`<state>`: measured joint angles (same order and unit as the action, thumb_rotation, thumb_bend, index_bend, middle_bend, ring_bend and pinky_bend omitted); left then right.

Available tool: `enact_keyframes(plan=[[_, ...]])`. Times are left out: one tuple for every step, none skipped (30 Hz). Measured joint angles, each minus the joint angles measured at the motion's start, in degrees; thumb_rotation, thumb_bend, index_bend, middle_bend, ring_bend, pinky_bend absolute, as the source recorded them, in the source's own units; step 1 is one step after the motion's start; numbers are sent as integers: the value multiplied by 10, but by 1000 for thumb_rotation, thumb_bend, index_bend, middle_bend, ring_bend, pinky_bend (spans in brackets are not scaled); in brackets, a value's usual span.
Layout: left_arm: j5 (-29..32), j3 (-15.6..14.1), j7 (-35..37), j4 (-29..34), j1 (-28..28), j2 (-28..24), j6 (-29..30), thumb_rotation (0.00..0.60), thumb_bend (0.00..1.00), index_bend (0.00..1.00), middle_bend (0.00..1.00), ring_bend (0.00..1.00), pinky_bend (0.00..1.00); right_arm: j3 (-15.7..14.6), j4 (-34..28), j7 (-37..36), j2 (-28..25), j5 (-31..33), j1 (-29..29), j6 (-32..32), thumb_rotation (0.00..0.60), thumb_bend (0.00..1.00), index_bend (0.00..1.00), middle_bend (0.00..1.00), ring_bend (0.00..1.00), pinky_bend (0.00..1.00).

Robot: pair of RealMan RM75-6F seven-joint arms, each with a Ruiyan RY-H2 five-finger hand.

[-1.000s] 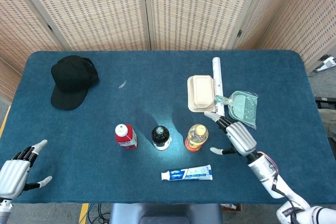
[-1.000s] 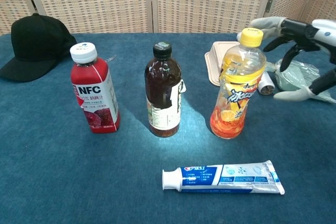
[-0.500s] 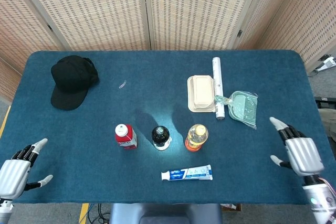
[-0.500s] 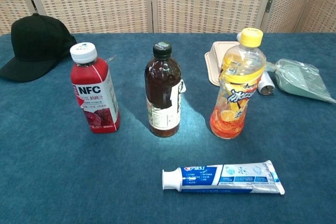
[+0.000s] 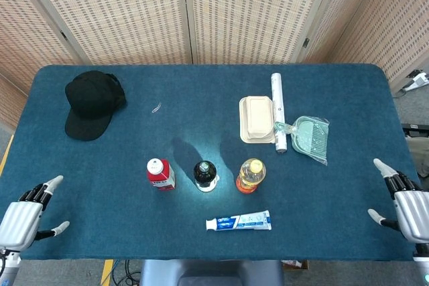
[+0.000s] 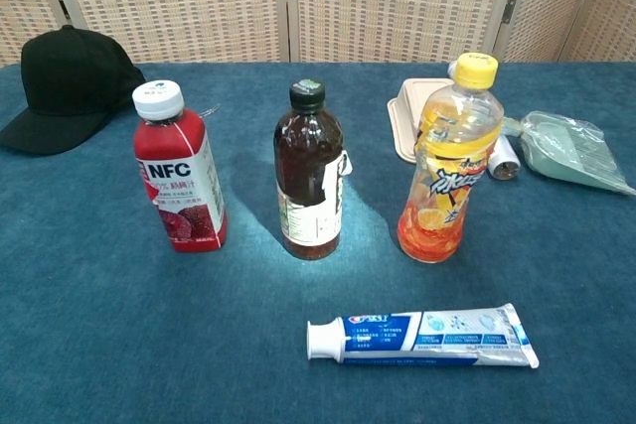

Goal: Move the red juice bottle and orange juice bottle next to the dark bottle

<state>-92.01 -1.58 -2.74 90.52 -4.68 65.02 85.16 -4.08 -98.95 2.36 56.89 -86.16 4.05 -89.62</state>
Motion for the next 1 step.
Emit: enact_keyframes(plan=[[0,0,-1,-1,-1,2,-2,600,23,167,189,187,299,1,1,-4,-1,-1,0,2,600,0,93,187,187,390]])
